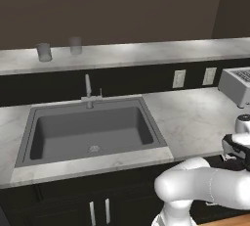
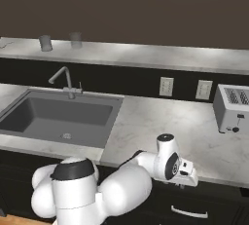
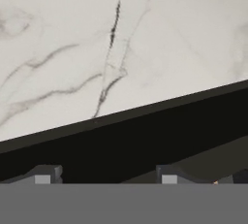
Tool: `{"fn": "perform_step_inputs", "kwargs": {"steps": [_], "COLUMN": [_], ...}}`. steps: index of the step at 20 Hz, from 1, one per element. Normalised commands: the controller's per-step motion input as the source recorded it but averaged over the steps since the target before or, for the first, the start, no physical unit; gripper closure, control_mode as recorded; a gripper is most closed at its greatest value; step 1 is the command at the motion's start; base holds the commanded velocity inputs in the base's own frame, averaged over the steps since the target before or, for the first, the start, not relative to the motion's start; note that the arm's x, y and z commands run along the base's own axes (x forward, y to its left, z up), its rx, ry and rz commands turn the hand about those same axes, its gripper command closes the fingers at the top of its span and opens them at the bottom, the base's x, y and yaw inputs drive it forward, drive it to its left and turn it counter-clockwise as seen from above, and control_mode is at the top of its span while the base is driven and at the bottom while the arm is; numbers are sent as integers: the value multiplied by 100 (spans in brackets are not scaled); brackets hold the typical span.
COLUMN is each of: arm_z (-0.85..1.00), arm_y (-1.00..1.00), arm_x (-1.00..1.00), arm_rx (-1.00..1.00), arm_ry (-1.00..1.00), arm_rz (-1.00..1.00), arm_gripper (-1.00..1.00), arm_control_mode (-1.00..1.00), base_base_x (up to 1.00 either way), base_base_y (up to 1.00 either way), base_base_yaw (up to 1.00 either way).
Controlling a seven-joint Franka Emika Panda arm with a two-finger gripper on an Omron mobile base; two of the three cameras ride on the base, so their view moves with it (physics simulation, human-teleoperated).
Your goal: Take the tongs from the drawer on the right and place them on the dining counter next to the tray containing the kebab skewer.
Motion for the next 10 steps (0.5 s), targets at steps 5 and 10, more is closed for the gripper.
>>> {"fn": "perform_step_inputs", "kwargs": {"steps": [5,10], "arm_z": [-57,-59], "arm_y": [-19,-20], "arm_x": [-67,-70], "arm_rx": [0,0], "arm_ry": [0,0], "arm_rz": [0,0], "arm_gripper": [-100,-100], "arm_control_mode": [-100,-100], "base_base_x": [0,0], "base_base_y": [0,0], "base_base_yaw": [0,0]}}
